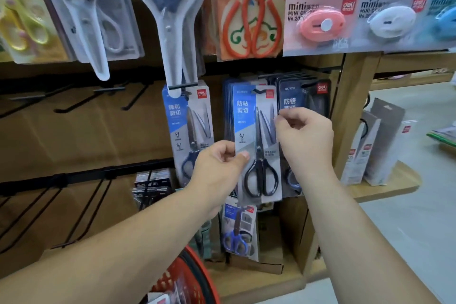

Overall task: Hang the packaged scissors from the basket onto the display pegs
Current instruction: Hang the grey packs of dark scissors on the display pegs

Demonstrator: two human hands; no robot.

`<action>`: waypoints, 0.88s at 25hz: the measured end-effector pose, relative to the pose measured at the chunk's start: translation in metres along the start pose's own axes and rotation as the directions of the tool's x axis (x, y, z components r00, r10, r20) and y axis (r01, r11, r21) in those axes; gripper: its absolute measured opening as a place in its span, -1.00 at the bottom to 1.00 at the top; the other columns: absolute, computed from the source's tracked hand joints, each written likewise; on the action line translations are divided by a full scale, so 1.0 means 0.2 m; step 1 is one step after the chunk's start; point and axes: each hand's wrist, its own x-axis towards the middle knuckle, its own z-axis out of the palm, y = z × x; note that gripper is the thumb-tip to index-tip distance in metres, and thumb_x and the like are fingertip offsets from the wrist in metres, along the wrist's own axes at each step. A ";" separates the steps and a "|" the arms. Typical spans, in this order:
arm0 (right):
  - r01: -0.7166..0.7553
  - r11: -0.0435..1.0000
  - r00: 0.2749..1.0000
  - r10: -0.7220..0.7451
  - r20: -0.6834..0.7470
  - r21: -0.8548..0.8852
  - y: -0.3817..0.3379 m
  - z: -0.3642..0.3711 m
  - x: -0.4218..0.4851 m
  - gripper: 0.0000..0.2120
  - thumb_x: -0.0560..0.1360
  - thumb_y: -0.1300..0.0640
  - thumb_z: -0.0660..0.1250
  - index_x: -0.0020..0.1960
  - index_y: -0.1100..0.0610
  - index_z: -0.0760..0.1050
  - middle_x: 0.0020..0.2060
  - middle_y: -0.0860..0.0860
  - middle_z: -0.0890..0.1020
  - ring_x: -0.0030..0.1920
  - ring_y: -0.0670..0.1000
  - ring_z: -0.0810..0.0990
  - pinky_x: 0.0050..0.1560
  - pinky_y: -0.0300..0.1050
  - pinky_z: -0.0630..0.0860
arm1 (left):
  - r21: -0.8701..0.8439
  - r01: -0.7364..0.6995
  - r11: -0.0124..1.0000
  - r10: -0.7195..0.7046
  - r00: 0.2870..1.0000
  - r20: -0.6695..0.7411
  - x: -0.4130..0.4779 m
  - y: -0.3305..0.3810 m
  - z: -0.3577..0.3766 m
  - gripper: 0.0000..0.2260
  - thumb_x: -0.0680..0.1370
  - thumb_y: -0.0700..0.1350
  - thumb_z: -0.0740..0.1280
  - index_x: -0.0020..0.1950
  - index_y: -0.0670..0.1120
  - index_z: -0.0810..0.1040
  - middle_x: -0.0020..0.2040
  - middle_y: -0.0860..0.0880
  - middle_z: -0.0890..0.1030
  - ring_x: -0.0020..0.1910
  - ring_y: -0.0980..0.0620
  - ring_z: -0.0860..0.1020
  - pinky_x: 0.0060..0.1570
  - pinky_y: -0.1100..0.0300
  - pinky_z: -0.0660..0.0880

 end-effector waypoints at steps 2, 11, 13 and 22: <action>0.005 0.998 1.000 -0.004 0.025 -0.058 0.02 0.01 -0.01 -0.89 0.57 0.10 0.45 0.05 0.02 0.74 -0.17 -0.16 0.70 -0.07 -0.11 0.68 0.08 -0.01 0.66 | 0.077 0.003 0.997 0.004 0.996 -0.089 0.08 -0.02 0.01 -0.92 0.61 -0.10 0.49 -0.07 -0.06 0.66 -0.20 -0.09 0.67 -0.21 -0.03 0.59 -0.07 -0.03 0.63; -0.104 0.988 0.894 0.142 0.425 -0.112 0.16 0.14 -0.08 -0.58 0.59 -0.01 0.44 0.43 -0.04 0.54 -0.13 -0.03 0.72 -0.06 -0.04 0.69 0.07 0.05 0.68 | 0.424 -0.050 0.904 0.116 0.985 -0.131 0.16 -0.08 -0.09 -0.84 0.52 -0.10 0.54 -0.18 0.00 0.59 -0.31 -0.10 0.68 -0.26 -0.14 0.70 -0.14 -0.18 0.69; -0.071 0.988 0.903 0.122 0.411 -0.136 0.16 0.16 -0.11 -0.53 0.60 -0.01 0.44 0.49 -0.06 0.47 -0.19 -0.05 0.72 -0.07 -0.14 0.67 -0.02 -0.19 0.59 | 0.360 -0.062 0.931 0.098 0.992 -0.082 0.11 -0.08 -0.13 -0.88 0.56 -0.15 0.52 -0.12 -0.04 0.61 -0.31 -0.14 0.70 -0.28 -0.11 0.73 -0.13 -0.18 0.71; -0.037 0.935 0.885 0.195 0.422 -0.353 0.04 0.12 -0.22 -0.52 0.58 -0.03 0.43 0.45 0.04 0.48 -0.08 -0.04 0.70 0.01 -0.01 0.66 0.18 0.10 0.63 | 0.303 -0.053 0.952 0.058 0.998 -0.007 -0.28 -0.06 -0.45 -0.95 0.59 -0.14 0.49 -0.03 -0.02 0.65 -0.18 -0.14 0.71 -0.20 -0.02 0.73 -0.15 0.07 0.68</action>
